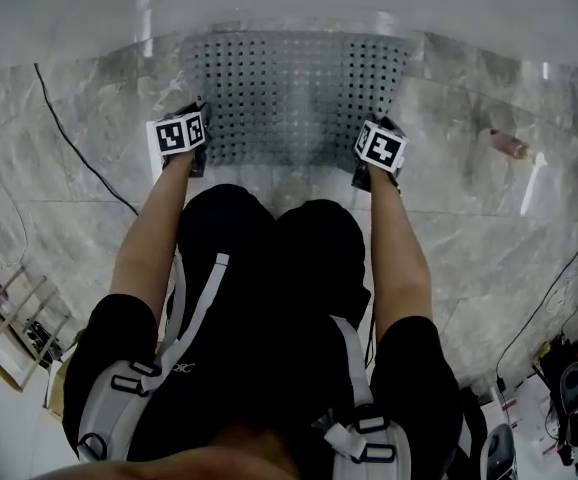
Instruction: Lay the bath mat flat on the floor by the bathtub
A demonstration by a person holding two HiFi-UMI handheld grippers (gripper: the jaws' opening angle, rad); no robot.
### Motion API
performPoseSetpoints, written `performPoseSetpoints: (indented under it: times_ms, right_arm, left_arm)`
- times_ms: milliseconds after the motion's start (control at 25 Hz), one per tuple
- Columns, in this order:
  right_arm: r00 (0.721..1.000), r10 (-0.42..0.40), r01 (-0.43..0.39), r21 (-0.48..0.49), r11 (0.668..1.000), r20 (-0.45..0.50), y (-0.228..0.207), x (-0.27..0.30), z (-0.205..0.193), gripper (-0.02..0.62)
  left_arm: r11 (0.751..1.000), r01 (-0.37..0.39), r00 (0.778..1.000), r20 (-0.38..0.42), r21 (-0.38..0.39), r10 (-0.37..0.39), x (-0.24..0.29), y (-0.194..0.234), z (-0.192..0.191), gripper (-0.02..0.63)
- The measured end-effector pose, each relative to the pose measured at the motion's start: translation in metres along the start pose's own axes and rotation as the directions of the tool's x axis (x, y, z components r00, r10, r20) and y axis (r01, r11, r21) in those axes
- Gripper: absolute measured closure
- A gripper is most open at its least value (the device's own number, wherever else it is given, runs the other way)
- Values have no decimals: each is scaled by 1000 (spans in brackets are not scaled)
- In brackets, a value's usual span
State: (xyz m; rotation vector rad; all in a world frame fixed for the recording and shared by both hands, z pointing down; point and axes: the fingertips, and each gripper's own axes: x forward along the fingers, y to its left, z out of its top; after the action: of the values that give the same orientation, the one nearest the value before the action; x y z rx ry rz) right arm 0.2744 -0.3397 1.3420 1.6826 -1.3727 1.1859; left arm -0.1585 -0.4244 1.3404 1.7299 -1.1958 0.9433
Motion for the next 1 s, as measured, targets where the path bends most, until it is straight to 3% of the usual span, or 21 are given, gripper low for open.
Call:
performPoseSetpoints:
  times_ms: [120,200,360,400,440,600,720,880,1000]
  right_arm:
    - [996,-77,75,32,997,55,-9,-7,10,446]
    - [990,-68,61,55,997,124,-6,-21,26,437]
    - [977,37,-46,41,998,211,20,-69,60,456]
    - [971,55,-64,31,997,234,28,-89,73,523]
    - [964,71,-78,19,997,256,35,-111,86,549]
    - [935,122,-114,-42,993,333,69,-228,139,586]
    - [902,172,-154,-77,985,395,92,-336,187,588]
    - [842,234,-207,-108,972,487,121,-507,244,589]
    - [788,252,-213,-134,968,562,140,-628,286,589]
  left_arm:
    - [998,-32,999,-14,50,33,-1,7,-3,459]
    - [996,-31,1000,1,83,31,-8,5,0,413]
    - [994,-6,998,57,110,0,-49,-9,24,419]
    - [994,4,997,81,107,-13,-68,-16,37,462]
    - [994,17,994,110,105,-29,-92,-27,53,513]
    - [986,27,970,233,163,-65,-219,-79,122,597]
    - [980,37,946,310,195,-97,-331,-123,175,601]
    - [975,61,906,398,216,-144,-490,-168,235,601]
    - [970,71,862,474,232,-177,-598,-198,289,601]
